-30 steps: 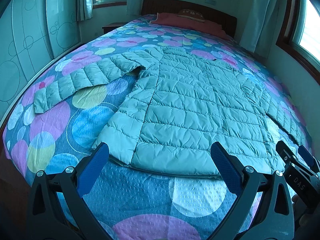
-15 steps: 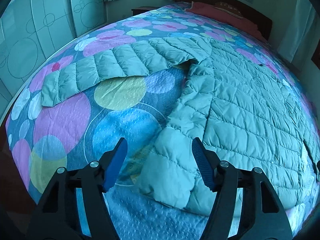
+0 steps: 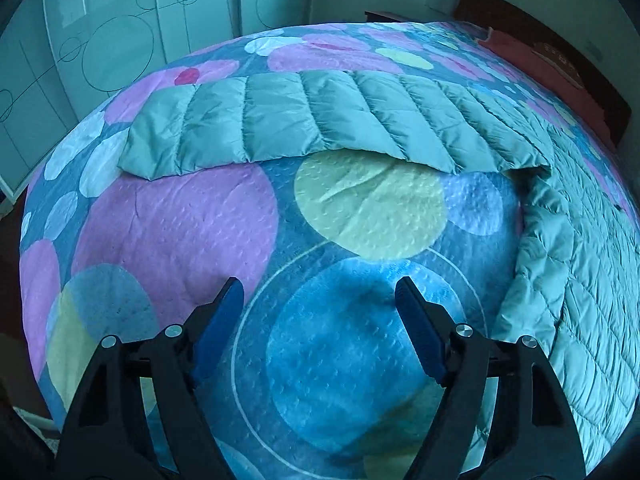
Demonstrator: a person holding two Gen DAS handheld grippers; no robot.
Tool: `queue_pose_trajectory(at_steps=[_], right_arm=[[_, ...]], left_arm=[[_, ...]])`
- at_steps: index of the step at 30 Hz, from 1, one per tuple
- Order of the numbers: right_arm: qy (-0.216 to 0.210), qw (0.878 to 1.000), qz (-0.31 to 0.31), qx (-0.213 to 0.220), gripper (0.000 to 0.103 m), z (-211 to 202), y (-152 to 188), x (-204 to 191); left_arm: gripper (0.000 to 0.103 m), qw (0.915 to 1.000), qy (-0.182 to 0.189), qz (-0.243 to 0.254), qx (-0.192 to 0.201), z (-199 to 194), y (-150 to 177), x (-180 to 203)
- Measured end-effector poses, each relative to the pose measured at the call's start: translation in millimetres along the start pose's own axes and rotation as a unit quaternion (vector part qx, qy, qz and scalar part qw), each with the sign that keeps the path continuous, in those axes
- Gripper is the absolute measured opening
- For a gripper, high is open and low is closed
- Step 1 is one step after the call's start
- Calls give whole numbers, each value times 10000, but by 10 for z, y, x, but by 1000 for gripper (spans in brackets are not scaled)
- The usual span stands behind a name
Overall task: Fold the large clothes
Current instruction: 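Grasp the jacket sleeve cuff with the right gripper, then lift the sleeve with the right gripper and fold it across the jacket body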
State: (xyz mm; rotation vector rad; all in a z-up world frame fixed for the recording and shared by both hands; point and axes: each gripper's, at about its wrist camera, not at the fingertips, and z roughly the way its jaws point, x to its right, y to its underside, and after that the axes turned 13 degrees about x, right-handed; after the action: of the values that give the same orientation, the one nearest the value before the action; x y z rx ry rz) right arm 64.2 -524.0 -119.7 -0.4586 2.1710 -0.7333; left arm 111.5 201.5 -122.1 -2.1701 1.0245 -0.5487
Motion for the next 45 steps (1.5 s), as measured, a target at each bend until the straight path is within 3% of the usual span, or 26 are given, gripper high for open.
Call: queue_pose_trajectory(at_steps=[4, 8, 14, 16, 19, 21, 23, 28, 33, 39, 45], right_arm=[[-115, 9962, 861, 55, 67, 188, -118, 321], [-441, 9822, 1816, 208, 67, 351, -182, 598], [-710, 9667, 2363, 680, 67, 429, -320, 733], [-692, 9672, 2325, 753, 63, 460, -375, 755], [-417, 9707, 2252, 721, 38, 539, -449, 787], [-309, 9715, 2258, 646, 12, 560, -480, 922], [-257, 9753, 2091, 662, 10, 569, -538, 863], [-490, 9914, 852, 869, 7, 425, -661, 228], [-1077, 9907, -421, 717, 6, 419, -470, -766], [-1875, 9713, -1452, 185, 4, 590, 146, -1955], [-2643, 9369, -2234, -498, 4, 673, 984, -2948]], left_arm=[[82, 9997, -66, -22, 238, -16, 27, 14], [83, 9995, -120, 27, 292, 8, 37, 45], [91, 9994, -179, 196, 240, 53, 69, 89], [92, 9990, -253, 303, 199, 83, 71, 122], [94, 9986, -316, 393, 187, 103, 76, 143], [94, 9984, -337, 412, 176, 124, 74, 158], [96, 9983, -359, 434, 171, 137, 74, 165], [99, 9977, -417, 495, 188, 168, 83, 179], [101, 9980, -392, 461, 207, 186, 88, 164], [101, 9980, -379, 444, 234, 190, 92, 159], [101, 9981, -362, 423, 260, 189, 99, 154]])
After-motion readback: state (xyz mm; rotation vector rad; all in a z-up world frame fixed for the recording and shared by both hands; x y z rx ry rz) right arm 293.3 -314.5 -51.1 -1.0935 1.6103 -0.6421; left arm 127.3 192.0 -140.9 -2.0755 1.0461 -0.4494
